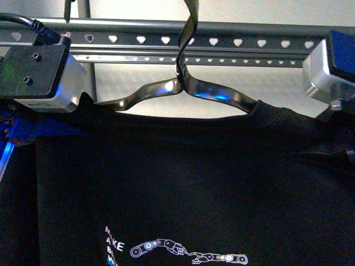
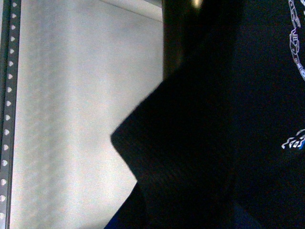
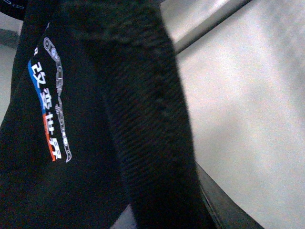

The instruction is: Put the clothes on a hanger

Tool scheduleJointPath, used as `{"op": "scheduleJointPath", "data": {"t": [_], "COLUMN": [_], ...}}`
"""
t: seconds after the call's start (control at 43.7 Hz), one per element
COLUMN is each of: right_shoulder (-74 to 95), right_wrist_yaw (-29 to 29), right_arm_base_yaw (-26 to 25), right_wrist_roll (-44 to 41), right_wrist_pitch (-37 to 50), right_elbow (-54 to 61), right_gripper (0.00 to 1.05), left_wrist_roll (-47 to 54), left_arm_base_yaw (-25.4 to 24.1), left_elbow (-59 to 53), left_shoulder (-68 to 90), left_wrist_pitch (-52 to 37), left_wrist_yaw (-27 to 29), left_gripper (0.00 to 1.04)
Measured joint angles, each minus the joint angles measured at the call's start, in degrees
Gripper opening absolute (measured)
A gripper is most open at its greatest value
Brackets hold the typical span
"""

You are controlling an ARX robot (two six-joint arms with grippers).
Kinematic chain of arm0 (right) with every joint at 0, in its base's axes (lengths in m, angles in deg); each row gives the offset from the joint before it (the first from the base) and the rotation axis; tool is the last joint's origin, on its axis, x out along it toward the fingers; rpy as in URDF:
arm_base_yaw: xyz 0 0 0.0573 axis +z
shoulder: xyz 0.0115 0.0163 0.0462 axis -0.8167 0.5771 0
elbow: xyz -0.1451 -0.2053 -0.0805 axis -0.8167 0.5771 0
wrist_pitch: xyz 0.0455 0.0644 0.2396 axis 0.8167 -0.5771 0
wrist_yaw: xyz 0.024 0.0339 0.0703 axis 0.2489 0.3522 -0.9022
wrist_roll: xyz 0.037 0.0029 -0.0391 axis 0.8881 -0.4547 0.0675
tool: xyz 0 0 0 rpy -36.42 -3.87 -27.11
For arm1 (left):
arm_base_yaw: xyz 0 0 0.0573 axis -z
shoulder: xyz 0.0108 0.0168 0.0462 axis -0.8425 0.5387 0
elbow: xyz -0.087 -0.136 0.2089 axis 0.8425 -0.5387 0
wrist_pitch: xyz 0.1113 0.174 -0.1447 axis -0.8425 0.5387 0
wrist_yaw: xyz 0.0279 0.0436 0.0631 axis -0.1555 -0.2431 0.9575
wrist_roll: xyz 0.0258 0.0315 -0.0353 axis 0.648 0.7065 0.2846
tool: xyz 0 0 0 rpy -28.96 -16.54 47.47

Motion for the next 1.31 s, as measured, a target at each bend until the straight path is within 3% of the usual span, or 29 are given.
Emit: {"op": "scheduleJointPath", "data": {"t": [0.137, 0.366, 0.55, 0.618, 0.664, 0.802, 0.847, 0.939, 1.031, 1.122, 1.191, 1.305], "right_shoulder": [-0.7, -1.0, 1.5, 1.7, 1.7, 1.1, 0.4, -2.0, -2.4, -1.8, -0.1, 3.1], "right_wrist_yaw": [-2.1, -5.3, -6.6, -6.8, -6.9, -5.7, -5.0, -3.6, -1.4, -1.0, 0.9, 2.4], "right_arm_base_yaw": [-1.7, -8.8, -15.5, -16.9, -17.7, -18.6, -18.6, -18.5, -18.4, -17.9, -17.3, -16.4], "right_wrist_roll": [0.7, 4.4, 2.5, 3.1, 4.8, 13.3, 17.9, 26.7, 37.7, 47.5, 53.7, 60.0], "right_wrist_pitch": [0.5, 1.6, 0.8, 1.3, 2.6, 3.5, 2.8, -1.0, -5.9, -9.8, -11.8, -12.7], "right_elbow": [2.1, 8.1, 11.8, 11.9, 11.8, 10.0, 8.9, 5.4, -0.1, -5.5, -10.2, -15.6], "right_gripper": [0.04, 0.04, 0.04, 0.03, 0.03, 0.03, 0.03, 0.03, 0.03, 0.03, 0.03, 0.03], "left_wrist_roll": [0.1, 0.1, 0.1, -11.1, -27.6, -67.8, -84.7, -104.6, -111.8, -105.3, -101.1, -99.1], "left_arm_base_yaw": [0.2, 0.3, -0.1, -0.1, -0.5, -2.7, -3.7, -4.9, -5.3, -4.1, -3.0, -1.2], "left_elbow": [0.0, 0.2, 0.2, -3.2, -6.5, -5.8, -4.4, -3.7, -4.1, -9.8, -18.8, -27.4], "left_shoulder": [0.0, 0.0, 0.0, -0.3, -0.1, 0.5, 0.3, 0.2, -0.7, -7.7, -14.8, -20.0], "left_wrist_pitch": [0.0, 0.0, 0.0, -12.0, -27.3, -42.1, -42.0, -41.4, -41.8, -34.0, -36.1, -40.1], "left_wrist_yaw": [-0.1, -1.1, -1.0, 0.8, 4.5, 12.1, 15.5, 19.4, 21.4, 34.6, 37.3, 38.9], "left_gripper": [0.12, 0.46, 0.81, 0.94, 1.0, 0.98, 0.98, 0.98, 0.97, 0.77, 0.61, 0.44]}}
